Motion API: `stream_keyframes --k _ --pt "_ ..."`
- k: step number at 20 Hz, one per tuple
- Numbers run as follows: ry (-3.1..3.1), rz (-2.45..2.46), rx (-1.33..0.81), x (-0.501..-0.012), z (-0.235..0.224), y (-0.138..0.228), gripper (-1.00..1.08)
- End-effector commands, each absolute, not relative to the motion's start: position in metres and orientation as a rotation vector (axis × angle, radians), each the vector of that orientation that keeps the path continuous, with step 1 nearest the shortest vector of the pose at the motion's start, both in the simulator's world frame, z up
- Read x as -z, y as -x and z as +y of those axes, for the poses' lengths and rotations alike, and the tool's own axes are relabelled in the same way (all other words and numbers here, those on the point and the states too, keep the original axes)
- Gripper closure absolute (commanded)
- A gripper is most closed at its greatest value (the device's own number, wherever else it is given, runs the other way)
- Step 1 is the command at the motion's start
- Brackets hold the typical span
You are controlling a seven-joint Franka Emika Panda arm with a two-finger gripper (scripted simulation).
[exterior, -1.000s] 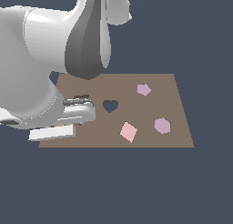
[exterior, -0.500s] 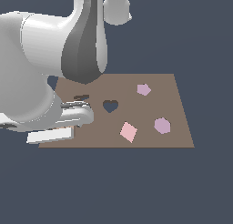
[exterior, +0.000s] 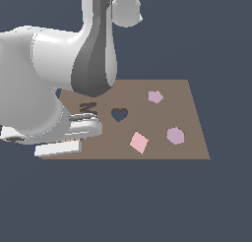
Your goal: Insert a designated object into the corresponding slot on a board.
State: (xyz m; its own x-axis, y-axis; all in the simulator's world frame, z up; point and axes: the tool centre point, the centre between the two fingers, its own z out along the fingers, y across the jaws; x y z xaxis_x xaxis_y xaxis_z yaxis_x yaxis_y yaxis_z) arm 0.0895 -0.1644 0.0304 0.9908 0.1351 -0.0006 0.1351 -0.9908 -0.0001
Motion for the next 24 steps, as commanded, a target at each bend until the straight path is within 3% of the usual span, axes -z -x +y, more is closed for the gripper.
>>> stream_keyframes --k 1,24 --pt "3.134 -0.213 0.000 -0.030 -0.164 -0.090 1.08" --pt "3.141 0.073 0.001 -0.032 -0.170 -0.077 1.08"
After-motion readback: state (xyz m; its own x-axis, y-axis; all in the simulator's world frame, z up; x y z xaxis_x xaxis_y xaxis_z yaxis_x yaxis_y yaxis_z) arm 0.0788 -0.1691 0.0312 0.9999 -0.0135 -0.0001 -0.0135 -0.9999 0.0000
